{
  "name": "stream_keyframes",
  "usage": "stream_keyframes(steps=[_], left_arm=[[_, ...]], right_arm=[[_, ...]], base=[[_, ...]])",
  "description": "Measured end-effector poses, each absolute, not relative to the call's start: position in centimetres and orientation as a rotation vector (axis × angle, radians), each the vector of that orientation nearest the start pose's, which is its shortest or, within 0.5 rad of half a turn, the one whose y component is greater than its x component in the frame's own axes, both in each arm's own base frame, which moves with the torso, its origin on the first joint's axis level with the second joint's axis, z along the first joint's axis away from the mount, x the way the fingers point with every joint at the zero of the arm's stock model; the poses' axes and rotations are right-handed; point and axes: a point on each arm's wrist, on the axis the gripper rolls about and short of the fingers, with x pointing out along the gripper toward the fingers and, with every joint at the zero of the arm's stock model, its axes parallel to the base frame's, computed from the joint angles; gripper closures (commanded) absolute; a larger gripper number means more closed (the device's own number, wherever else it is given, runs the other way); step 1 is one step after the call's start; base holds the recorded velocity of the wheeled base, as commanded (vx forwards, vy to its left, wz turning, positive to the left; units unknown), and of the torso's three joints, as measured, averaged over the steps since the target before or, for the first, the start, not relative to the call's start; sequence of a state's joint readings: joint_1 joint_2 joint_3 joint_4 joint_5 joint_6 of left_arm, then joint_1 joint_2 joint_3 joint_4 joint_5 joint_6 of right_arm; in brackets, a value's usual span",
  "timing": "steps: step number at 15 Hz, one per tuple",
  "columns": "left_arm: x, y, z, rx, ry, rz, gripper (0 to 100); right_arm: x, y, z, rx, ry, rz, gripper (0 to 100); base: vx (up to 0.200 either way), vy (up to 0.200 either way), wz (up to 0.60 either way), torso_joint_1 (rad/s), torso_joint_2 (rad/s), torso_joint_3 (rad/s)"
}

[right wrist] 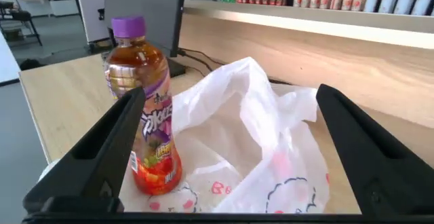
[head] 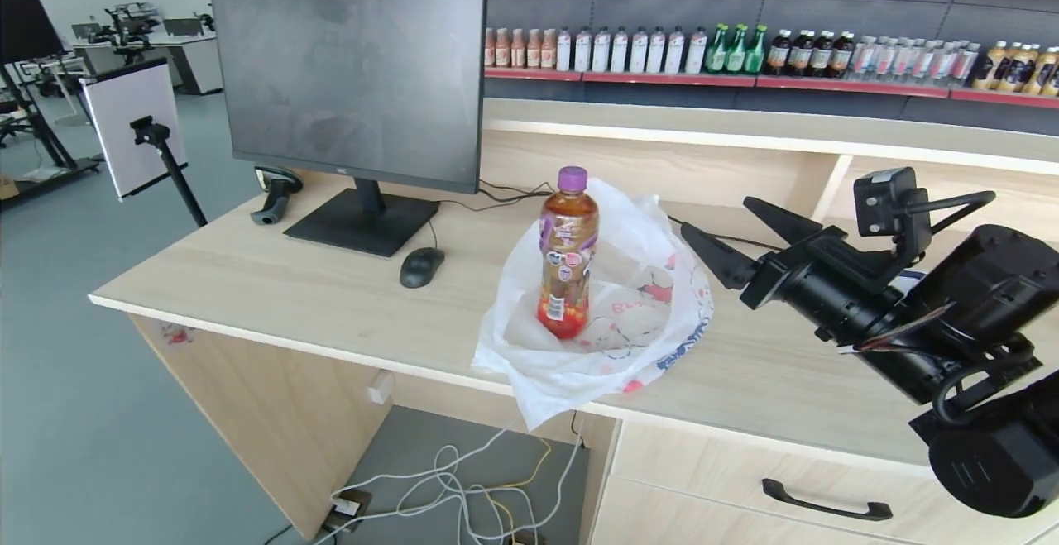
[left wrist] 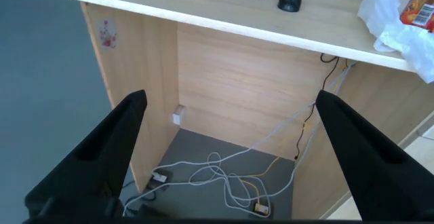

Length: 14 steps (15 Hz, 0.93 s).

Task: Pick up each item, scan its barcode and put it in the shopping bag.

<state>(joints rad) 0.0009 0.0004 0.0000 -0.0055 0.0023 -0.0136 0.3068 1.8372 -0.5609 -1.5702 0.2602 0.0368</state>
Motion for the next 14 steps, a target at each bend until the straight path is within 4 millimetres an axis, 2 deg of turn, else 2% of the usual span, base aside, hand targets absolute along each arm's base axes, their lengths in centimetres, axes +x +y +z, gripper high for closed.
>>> stream_keyframes(steps=[2, 3, 14], left_arm=[[-2.3, 0.0, 7.6, -0.014, -0.006, 0.004, 0], [-2.3, 0.0, 7.6, -0.015, -0.005, 0.004, 0], [-2.3, 0.0, 7.6, -0.025, -0.005, 0.006, 0]], right_arm=[[27.9, 9.3, 17.5, 0.045, -0.288, 0.565, 0], [27.8, 9.2, 17.7, 0.044, -0.293, 0.563, 0], [26.6, 8.9, 18.1, 0.03, -0.302, 0.565, 0]], base=[[0.0, 0.0, -0.6, -0.005, 0.0, 0.0], [0.0, 0.0, 0.0, 0.0, 0.0, 0.0], [0.0, -0.2, 0.0, 0.003, 0.0, 0.002]])
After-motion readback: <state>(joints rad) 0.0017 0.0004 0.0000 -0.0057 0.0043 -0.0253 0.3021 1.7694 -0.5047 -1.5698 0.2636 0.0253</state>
